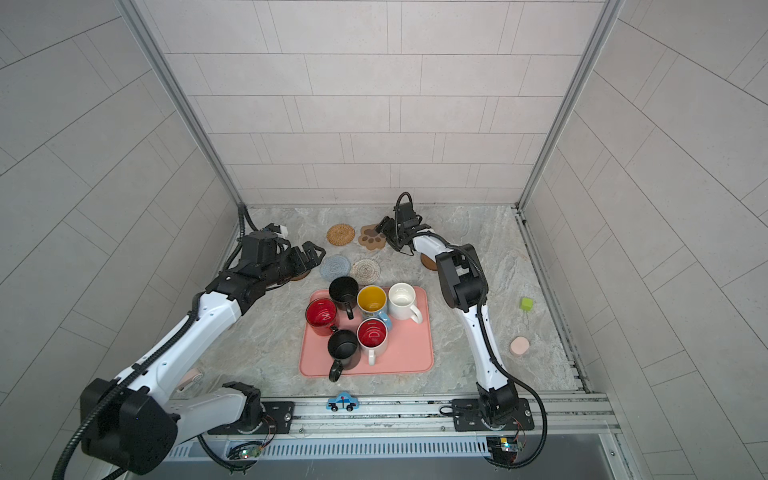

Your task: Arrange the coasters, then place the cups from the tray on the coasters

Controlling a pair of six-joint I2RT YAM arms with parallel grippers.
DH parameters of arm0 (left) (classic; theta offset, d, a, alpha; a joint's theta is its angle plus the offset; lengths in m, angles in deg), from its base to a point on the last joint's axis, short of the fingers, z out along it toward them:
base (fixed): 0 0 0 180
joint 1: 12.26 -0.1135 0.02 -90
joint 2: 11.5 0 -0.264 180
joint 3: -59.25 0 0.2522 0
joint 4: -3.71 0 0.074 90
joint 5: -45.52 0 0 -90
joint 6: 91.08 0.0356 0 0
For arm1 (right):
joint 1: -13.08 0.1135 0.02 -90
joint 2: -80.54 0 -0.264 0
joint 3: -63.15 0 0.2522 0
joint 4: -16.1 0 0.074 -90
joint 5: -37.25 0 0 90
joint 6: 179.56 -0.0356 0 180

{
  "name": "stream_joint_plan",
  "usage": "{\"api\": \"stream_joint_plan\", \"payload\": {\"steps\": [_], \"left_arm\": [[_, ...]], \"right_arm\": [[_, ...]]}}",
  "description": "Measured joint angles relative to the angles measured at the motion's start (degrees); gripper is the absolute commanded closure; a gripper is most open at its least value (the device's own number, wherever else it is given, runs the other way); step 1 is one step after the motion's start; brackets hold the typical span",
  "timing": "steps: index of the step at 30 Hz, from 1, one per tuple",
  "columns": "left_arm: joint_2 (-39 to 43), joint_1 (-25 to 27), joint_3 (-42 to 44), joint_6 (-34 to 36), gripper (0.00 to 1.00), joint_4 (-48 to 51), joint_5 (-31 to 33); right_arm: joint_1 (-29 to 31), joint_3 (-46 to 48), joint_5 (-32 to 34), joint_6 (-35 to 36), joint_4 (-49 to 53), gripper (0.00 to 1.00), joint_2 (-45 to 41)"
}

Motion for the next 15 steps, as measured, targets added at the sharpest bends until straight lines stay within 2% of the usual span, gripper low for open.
{"api": "stream_joint_plan", "payload": {"steps": [8,15], "left_arm": [[0.09,0.0,0.02,0.0,0.0,-0.02,0.09],[0.31,0.0,0.02,0.02,0.0,0.02,0.46]], "right_arm": [[-1.07,-1.79,-0.04,3.41,4.57,0.2,-0.02],[-1.22,-10.01,-1.14,11.56,16.48,0.2,-0.02]]}}
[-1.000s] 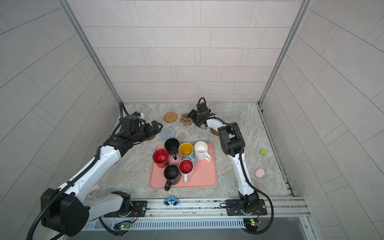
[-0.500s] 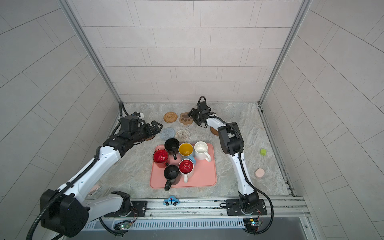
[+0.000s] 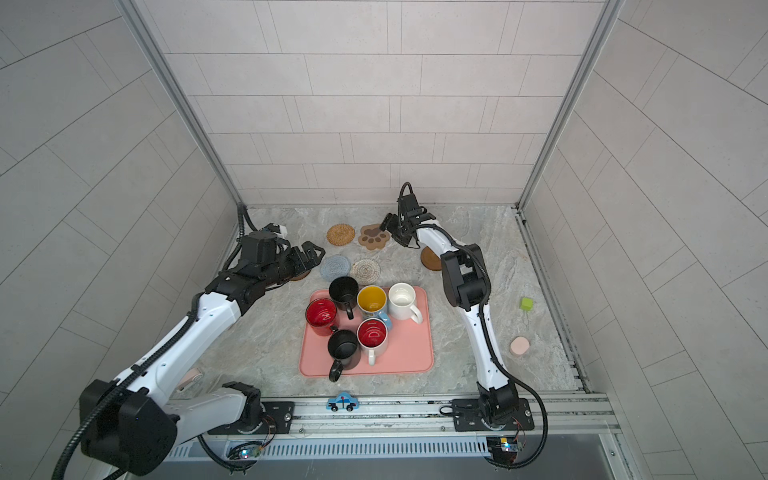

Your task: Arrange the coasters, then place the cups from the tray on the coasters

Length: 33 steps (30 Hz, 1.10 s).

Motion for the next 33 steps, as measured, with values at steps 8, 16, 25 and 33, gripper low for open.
{"api": "stream_joint_plan", "payload": {"steps": [8,16,25,33], "left_arm": [[0.07,0.0,0.15,-0.02,0.0,-0.07,0.22],[0.11,0.0,0.7,-0.02,0.0,-0.07,0.35],[0.68,0.0,1.46,-0.02,0.0,-0.02,0.37],[0.96,0.0,1.46,-0.02,0.0,-0.04,0.39]], "right_arm": [[1.64,-6.56,-3.78,6.75,7.37,0.19,0.31],[4.55,-17.11,-7.5,8.57,10.62,0.19,7.06],[6.38,-18.53,-9.16,7.17,10.97,0.19,11.32],[6.84,-18.69,-9.81,6.54,10.75,0.19,12.13]]}}
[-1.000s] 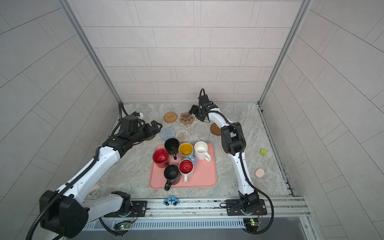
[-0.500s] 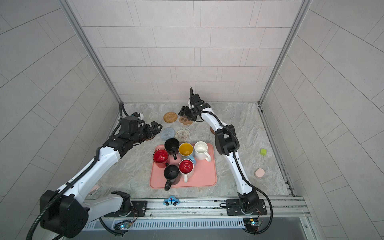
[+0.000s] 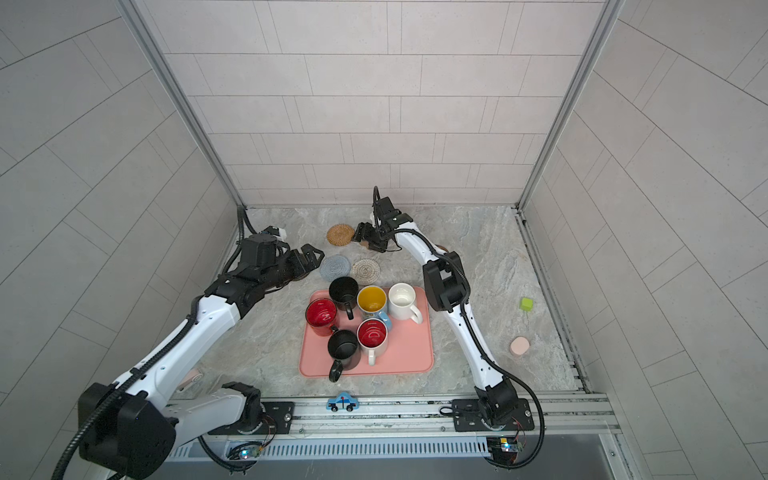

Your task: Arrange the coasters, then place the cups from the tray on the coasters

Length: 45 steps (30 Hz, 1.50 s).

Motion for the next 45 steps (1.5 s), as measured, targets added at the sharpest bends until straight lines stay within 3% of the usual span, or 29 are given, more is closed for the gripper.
{"api": "stream_joint_plan", "payload": {"steps": [16,45], "left_arm": [[1.4,0.0,0.87,0.0,0.0,0.07,0.63],[1.99,0.0,0.9,0.0,0.0,0.17,0.83]], "right_arm": [[0.39,-0.81,-0.28,-1.68,-1.79,0.19,1.05],[0.55,-1.46,6.91,2.34,1.29,0.19,0.46]]}}
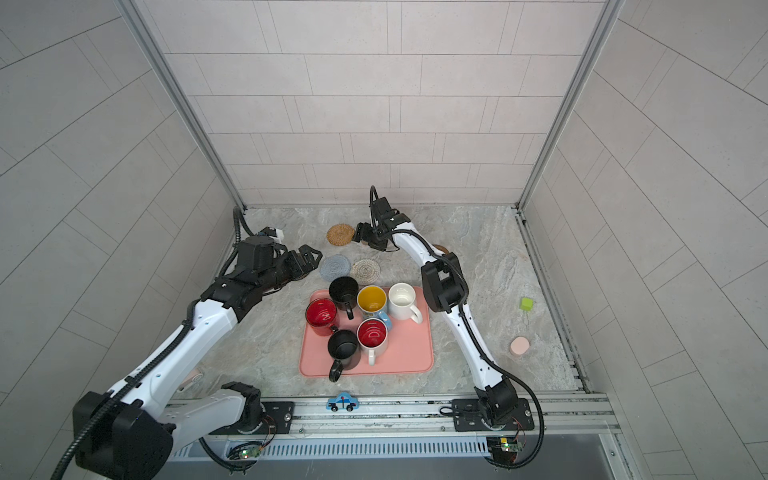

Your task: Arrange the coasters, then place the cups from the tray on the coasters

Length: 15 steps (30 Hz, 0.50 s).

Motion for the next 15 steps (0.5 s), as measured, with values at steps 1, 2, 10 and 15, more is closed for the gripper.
{"api": "stream_joint_plan", "payload": {"steps": [1,2,10,15], "left_arm": [[0.0,0.0,0.0,0.0,0.0,0.0,0.0],[0.0,0.0,0.0,0.0,0.0,0.0,0.0],[0.0,0.0,0.0,0.0,0.0,0.0,-0.02],[0.0,0.0,0.0,0.0,0.0,-0.02,-0.02]], "right_arm": [[-0.04,0.0,0.15,0.09,0.17,0.19,-0.07],[-0.09,0.0,0.24,0.13,0.37,0.19,-0.09],[-0.31,0.02,0.15,0.33,0.72,0.19,-0.28],[-0.46,0.28,-0.02,-0.04,0.92,0.19,-1.07]]}}
